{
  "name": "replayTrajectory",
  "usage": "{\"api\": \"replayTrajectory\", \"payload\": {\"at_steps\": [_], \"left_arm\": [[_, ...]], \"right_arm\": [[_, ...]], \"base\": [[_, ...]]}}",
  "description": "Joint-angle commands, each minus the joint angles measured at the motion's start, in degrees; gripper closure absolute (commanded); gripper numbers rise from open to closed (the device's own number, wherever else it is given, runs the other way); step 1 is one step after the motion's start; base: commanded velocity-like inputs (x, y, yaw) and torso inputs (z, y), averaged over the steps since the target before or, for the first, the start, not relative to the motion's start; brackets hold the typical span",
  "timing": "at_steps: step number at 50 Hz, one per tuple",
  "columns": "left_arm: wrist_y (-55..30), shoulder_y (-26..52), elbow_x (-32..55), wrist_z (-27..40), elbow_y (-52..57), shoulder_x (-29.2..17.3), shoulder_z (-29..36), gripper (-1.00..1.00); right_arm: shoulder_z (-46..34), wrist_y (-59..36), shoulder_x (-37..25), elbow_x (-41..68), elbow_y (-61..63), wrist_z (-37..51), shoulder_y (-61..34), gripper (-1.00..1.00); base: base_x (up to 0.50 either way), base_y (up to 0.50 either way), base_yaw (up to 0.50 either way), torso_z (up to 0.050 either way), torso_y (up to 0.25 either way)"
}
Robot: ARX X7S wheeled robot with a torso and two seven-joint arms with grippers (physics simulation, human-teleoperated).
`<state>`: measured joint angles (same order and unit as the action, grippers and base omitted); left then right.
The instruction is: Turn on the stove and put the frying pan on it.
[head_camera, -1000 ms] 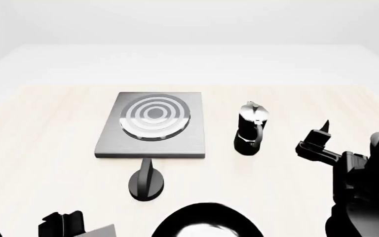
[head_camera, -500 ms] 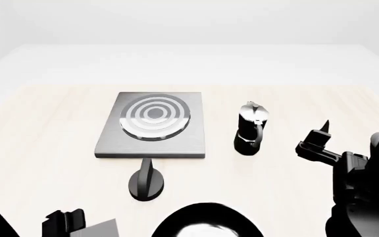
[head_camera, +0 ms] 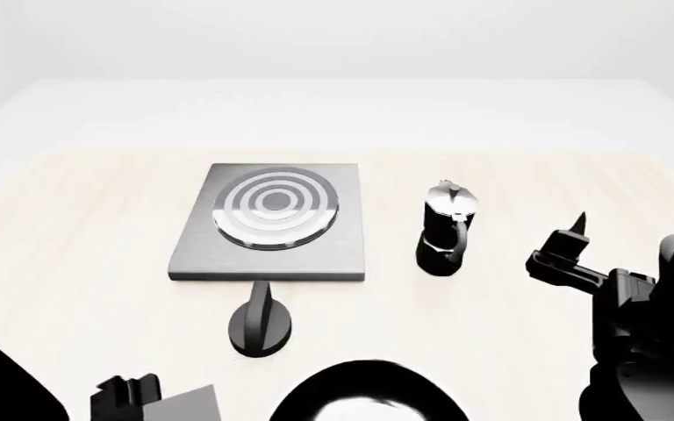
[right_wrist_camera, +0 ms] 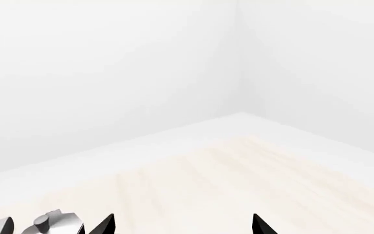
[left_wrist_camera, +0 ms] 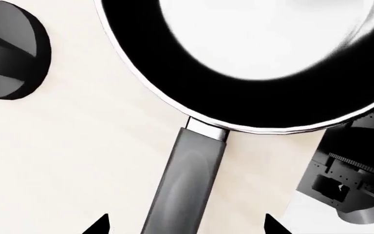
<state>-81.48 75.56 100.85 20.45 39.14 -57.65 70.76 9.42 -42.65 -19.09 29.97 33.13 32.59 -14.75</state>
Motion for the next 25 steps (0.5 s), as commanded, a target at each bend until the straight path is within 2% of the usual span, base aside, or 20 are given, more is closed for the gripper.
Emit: {"api": "replayTrajectory", "payload": {"at_steps": [1,17,25], "left_arm": [[1.1,-3.29,-9.5,-7.72,-1.22,1.47,-1.4,-1.0],[5.55,-7.57,-23.36,-17.85,-4.48,2.68,2.26,-1.0],[7.86,-9.48,-27.06,-20.12,-5.6,2.55,3.87,-1.0]], "right_arm": [[1.49,-0.12,1.19,-0.23,-0.06,-1.42,-0.02,-1.0],[1.39,0.11,1.0,0.06,-0.15,-1.24,0.07,-1.0],[1.51,0.09,0.87,0.3,0.04,-1.05,0.14,-1.0]], "base": [[0.0,0.0,0.0,0.0,0.0],[0.0,0.0,0.0,0.0,0.0],[0.0,0.0,0.0,0.0,0.0]]}}
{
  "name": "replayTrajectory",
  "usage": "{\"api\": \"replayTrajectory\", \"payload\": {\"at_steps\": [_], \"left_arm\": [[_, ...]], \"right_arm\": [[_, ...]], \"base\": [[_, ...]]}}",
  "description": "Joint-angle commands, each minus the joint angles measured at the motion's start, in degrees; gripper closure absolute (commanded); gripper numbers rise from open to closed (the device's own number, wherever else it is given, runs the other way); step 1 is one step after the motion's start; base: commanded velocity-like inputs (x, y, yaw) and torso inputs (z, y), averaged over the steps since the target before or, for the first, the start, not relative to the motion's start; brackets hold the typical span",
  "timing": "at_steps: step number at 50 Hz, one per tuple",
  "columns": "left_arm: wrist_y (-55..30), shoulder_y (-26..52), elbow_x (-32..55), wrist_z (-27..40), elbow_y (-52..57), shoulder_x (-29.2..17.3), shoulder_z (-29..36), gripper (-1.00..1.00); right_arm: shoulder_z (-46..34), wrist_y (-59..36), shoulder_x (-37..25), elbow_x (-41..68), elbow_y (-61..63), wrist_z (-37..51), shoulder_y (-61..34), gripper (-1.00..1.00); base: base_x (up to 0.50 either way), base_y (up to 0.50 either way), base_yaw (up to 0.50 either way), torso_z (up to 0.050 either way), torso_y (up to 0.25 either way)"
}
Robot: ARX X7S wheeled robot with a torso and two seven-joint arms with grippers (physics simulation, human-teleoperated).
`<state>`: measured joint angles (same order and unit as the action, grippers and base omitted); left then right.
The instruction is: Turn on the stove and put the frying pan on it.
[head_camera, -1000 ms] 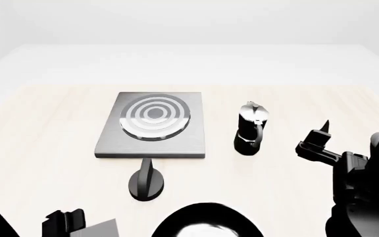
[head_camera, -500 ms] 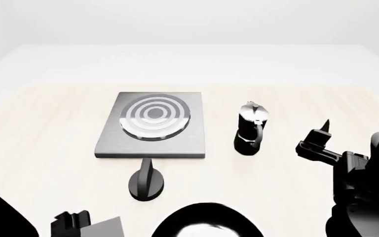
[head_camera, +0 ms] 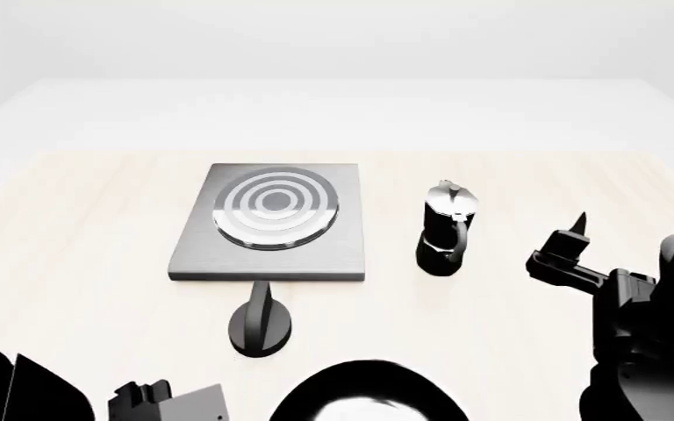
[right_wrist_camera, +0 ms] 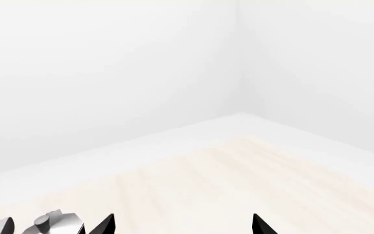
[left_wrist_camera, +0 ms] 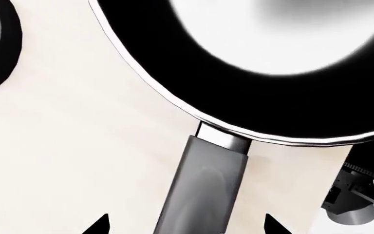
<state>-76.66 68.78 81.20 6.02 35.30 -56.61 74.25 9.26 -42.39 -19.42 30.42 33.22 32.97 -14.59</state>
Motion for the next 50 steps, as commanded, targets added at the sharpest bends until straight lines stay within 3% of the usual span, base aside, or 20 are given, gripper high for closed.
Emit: {"api": "replayTrajectory", "payload": {"at_steps": [1,18,19,35,50], "left_arm": [[3.51,-3.02,-8.02,-6.09,-2.16,1.46,0.58,-1.0],[9.17,-6.53,-15.68,-12.41,-6.15,3.04,4.49,-1.0],[9.08,-6.43,-16.4,-12.0,-5.97,3.02,4.71,1.0],[7.7,-3.78,-12.92,-10.19,-1.48,1.29,2.58,1.0],[3.69,8.35,3.87,-0.8,4.57,-1.5,-7.42,1.0]], "right_arm": [[1.57,-0.21,1.16,-0.16,0.07,-1.39,-0.02,-1.0],[1.58,-0.01,0.85,0.11,0.51,-1.06,0.14,-1.0],[1.57,-0.01,0.84,0.11,0.56,-1.01,0.15,-1.0],[1.26,0.38,0.72,0.24,0.31,-0.91,0.22,-1.0],[1.36,0.44,0.51,0.7,0.36,-0.73,0.25,-1.0]], "base": [[0.0,0.0,0.0,0.0,0.0],[0.0,0.0,0.0,0.0,0.0],[0.0,0.0,0.0,0.0,0.0],[0.0,0.0,0.0,0.0,0.0],[0.0,0.0,0.0,0.0,0.0]]}}
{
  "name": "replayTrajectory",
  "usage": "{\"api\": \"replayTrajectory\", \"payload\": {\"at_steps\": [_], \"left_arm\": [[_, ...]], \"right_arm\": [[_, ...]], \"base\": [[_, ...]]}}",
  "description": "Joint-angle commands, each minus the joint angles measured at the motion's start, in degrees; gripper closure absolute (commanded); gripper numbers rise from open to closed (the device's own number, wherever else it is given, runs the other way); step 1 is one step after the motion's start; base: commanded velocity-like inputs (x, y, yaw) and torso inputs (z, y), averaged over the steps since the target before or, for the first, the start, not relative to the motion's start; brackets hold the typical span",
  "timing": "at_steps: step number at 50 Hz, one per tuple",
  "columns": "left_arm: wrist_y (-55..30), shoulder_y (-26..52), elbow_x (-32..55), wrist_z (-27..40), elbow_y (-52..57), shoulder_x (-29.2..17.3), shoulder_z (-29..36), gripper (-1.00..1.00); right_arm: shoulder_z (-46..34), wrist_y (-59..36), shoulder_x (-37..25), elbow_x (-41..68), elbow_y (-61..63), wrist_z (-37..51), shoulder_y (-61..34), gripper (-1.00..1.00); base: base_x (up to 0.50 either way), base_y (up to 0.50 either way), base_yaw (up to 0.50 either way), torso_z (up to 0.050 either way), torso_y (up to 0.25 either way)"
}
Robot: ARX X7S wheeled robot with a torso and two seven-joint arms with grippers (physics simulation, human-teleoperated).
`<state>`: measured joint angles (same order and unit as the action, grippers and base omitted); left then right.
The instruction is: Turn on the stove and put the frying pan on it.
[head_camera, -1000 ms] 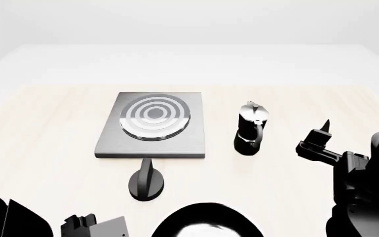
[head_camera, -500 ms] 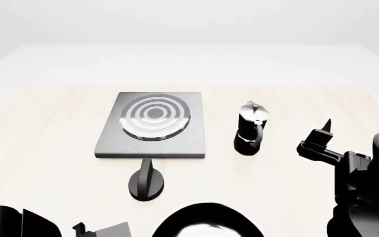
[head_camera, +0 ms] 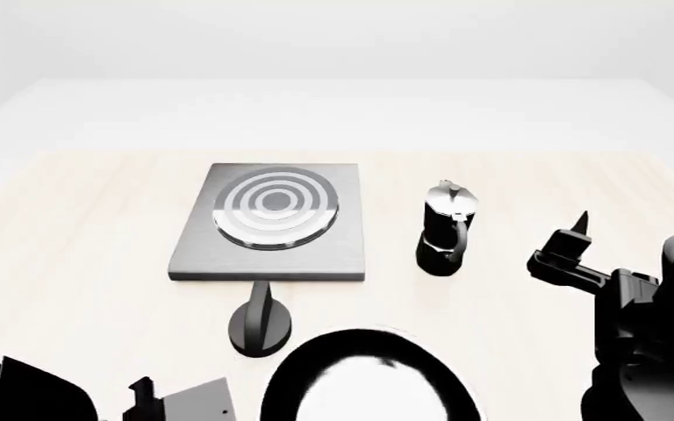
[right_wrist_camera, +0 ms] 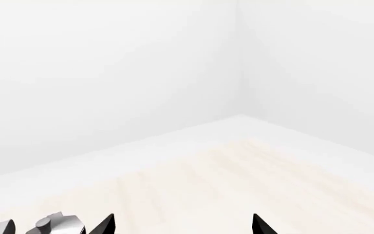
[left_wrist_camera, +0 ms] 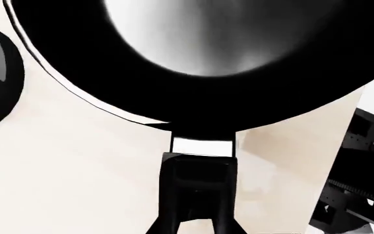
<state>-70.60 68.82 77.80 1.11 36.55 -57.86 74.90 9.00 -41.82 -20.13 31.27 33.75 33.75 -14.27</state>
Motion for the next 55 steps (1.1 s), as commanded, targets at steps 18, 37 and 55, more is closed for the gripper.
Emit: {"api": "replayTrajectory", "payload": {"at_steps": [18,37,55], "left_arm": [[0.76,17.57,23.49,31.8,-16.53,3.23,-12.15,1.0],[8.69,32.2,18.52,34.25,-52.78,24.29,-12.27,1.0],[20.53,36.44,5.51,9.83,-96.58,47.62,-6.55,1.0]], "right_arm": [[1.16,-0.01,1.05,-0.06,-0.2,-1.14,-0.14,-1.0],[1.3,0.39,0.89,0.46,-0.85,-1.16,-0.23,-1.0],[0.55,0.74,0.81,0.61,-1.19,-1.23,-0.4,-1.0]], "base": [[0.0,0.0,0.0,0.0,0.0],[0.0,0.0,0.0,0.0,0.002],[0.0,0.0,0.0,0.0,0.002]]}}
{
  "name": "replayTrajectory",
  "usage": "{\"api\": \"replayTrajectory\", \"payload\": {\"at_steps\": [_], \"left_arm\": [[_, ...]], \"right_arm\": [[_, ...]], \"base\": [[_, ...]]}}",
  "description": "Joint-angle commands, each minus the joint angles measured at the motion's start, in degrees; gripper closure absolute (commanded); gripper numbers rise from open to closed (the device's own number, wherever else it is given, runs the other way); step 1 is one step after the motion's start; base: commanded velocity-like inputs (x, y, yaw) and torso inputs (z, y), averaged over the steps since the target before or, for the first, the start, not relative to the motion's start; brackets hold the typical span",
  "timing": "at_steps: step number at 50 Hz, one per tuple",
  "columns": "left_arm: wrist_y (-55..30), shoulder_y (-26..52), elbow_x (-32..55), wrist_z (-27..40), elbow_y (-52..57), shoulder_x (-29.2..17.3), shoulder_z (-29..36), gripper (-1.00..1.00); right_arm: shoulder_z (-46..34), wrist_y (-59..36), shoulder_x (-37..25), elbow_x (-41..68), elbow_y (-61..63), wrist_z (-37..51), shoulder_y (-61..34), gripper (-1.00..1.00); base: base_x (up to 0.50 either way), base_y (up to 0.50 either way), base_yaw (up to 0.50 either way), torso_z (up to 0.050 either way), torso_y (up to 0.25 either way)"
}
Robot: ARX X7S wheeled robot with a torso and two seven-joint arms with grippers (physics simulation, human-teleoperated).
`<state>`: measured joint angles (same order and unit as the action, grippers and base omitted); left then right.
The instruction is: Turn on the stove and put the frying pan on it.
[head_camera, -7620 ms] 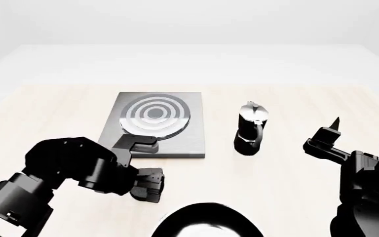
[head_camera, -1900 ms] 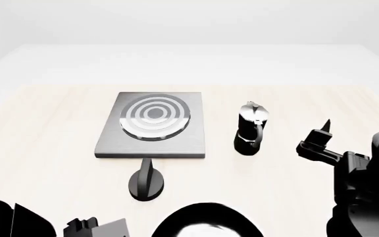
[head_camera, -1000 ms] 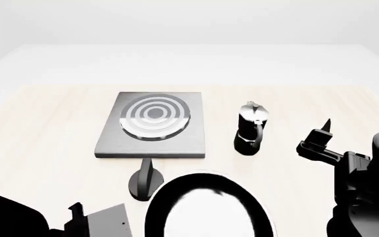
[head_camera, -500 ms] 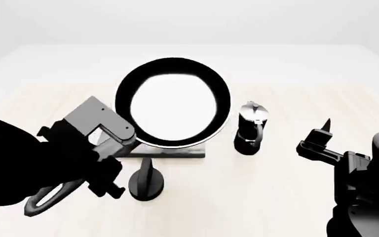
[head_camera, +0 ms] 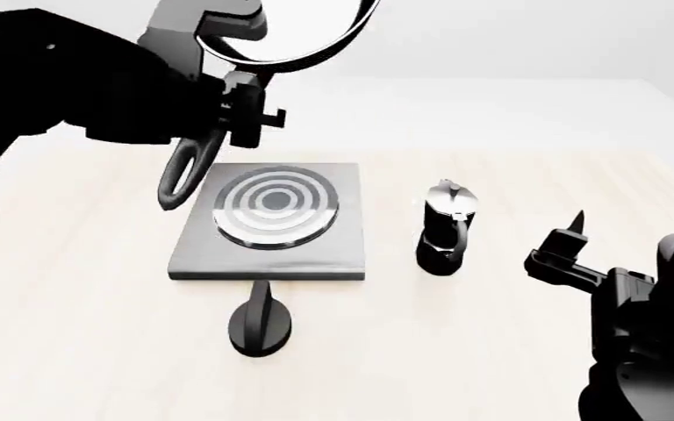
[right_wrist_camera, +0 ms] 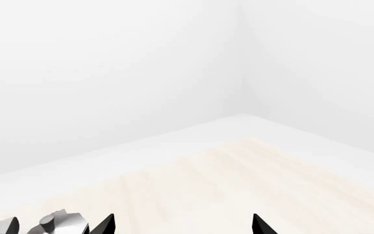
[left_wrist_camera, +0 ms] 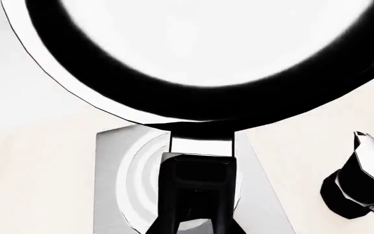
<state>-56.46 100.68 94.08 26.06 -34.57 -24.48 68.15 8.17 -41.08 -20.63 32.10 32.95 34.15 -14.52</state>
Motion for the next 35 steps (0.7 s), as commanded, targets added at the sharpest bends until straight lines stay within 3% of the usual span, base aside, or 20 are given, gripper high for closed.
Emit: {"api": "replayTrajectory", "payload": {"at_steps": [1,9,18,35], "left_arm": [[6.67,4.79,-11.77,-16.75,-27.85,15.42,1.1,1.0],[12.44,1.86,-14.82,-26.75,-39.28,21.09,2.92,1.0],[12.16,-3.59,-17.99,-26.73,-40.39,22.09,0.21,1.0],[11.74,-13.44,-36.45,-24.29,-40.38,22.63,-20.79,1.0]], "right_arm": [[1.32,0.04,1.33,-0.21,-0.4,-1.65,-0.15,-1.0],[0.85,0.2,1.26,-0.32,-0.58,-1.64,-0.18,-1.0],[1.1,0.25,1.15,0.04,-0.55,-1.51,-0.15,-1.0],[1.25,0.43,0.92,0.43,-0.63,-1.31,-0.1,-1.0]], "base": [[0.0,0.0,0.0,0.0,0.01],[0.0,0.0,0.0,0.0,0.001],[0.0,0.0,0.0,0.0,0.001],[0.0,0.0,0.0,0.0,0.001]]}}
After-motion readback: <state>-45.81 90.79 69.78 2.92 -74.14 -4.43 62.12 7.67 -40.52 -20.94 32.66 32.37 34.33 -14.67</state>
